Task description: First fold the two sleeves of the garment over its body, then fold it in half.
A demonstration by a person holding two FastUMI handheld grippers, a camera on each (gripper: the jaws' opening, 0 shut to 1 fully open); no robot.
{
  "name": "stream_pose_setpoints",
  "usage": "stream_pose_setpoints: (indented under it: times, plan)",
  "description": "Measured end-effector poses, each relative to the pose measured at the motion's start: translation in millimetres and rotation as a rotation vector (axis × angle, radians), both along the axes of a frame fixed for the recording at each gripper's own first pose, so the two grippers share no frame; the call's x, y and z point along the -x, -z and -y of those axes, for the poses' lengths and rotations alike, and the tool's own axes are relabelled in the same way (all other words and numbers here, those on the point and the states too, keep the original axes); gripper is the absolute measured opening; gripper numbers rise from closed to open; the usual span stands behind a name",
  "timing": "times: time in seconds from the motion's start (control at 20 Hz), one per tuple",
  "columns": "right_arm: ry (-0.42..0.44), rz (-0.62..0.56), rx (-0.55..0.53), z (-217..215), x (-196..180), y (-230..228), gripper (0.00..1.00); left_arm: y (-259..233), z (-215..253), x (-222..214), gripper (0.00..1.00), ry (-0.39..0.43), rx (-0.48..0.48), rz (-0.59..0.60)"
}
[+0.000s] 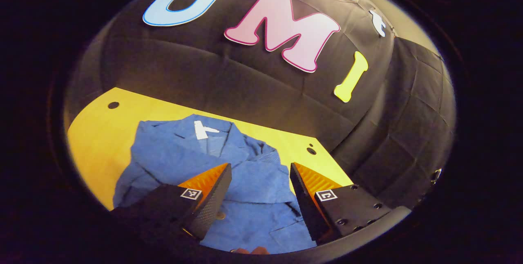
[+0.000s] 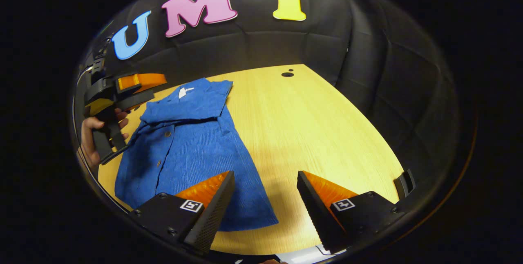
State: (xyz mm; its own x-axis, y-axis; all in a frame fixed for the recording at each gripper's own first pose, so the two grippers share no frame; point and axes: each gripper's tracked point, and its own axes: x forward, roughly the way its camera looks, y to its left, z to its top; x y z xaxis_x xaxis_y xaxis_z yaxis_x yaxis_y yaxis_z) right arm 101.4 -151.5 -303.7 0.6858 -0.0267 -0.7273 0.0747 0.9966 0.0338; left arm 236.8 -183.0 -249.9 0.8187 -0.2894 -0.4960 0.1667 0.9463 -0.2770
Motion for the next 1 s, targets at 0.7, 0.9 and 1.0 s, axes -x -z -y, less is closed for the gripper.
stream_pose_setpoints:
  times: [0.7, 0.9, 1.0]
  plan:
    - [-0.060, -0.297, -0.011, -15, 44, 61, 0.99, 74, -181, 262, 0.84, -0.218, -0.269, -0.480]
    - [-0.111, -0.297, 0.061, -24, 39, 68, 0.90, 99, -192, 275, 0.84, -0.252, -0.269, -0.573]
    - [-0.106, -0.305, 0.058, -25, 40, 70, 0.99, 99, -191, 274, 0.84, -0.227, -0.301, -0.573]
